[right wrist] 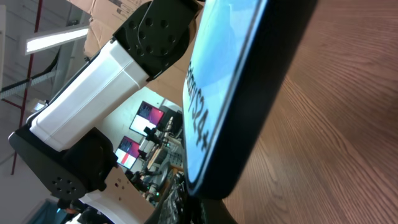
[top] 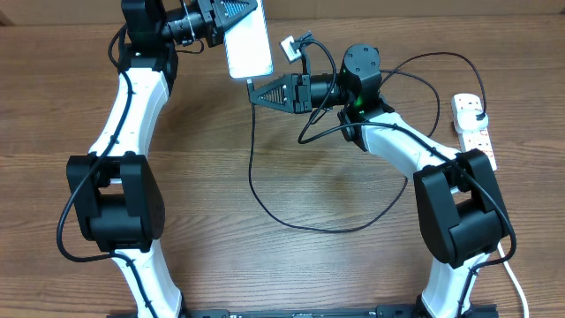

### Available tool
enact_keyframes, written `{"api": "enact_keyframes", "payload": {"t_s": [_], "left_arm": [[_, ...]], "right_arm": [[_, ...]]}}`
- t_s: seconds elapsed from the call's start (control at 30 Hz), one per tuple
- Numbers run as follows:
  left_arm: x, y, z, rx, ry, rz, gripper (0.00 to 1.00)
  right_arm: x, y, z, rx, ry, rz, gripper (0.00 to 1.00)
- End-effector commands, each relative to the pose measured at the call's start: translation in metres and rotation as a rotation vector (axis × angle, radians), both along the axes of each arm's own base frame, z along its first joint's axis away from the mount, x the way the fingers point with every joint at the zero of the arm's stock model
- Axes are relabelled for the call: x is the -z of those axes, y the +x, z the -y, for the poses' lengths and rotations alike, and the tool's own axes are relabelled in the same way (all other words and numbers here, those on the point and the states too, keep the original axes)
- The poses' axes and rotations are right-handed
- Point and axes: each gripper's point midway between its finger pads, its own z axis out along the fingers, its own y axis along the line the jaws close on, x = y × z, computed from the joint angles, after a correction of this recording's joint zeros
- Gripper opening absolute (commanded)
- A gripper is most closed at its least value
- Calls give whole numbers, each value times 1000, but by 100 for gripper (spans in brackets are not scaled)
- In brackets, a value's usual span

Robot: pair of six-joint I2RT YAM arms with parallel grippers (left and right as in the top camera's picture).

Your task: Plug charger to phone and switch on socket

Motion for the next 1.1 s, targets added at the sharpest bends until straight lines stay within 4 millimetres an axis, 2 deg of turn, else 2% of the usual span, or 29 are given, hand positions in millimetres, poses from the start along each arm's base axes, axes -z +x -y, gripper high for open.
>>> {"api": "enact_keyframes", "payload": {"t_s": [0.0, 0.17, 0.3, 0.43, 1.07], "left_arm": [[-31, -9, -1, 7, 10, 101, 4], [-21, -8, -3, 5, 26, 71, 4], [-21, -9, -4, 6, 25, 65, 4], [-21, -8, -7, 2, 17, 48, 4], [-21, -6, -13, -12, 31, 82, 4]], "right_arm": [[-3, 5, -1, 14, 5, 4, 4], [-3, 5, -1, 14, 5, 4, 4], [-3, 5, -1, 15, 3, 1, 4], [8, 7, -1, 26, -24, -26, 4], [5, 7, -1, 25, -18, -12, 4]]}}
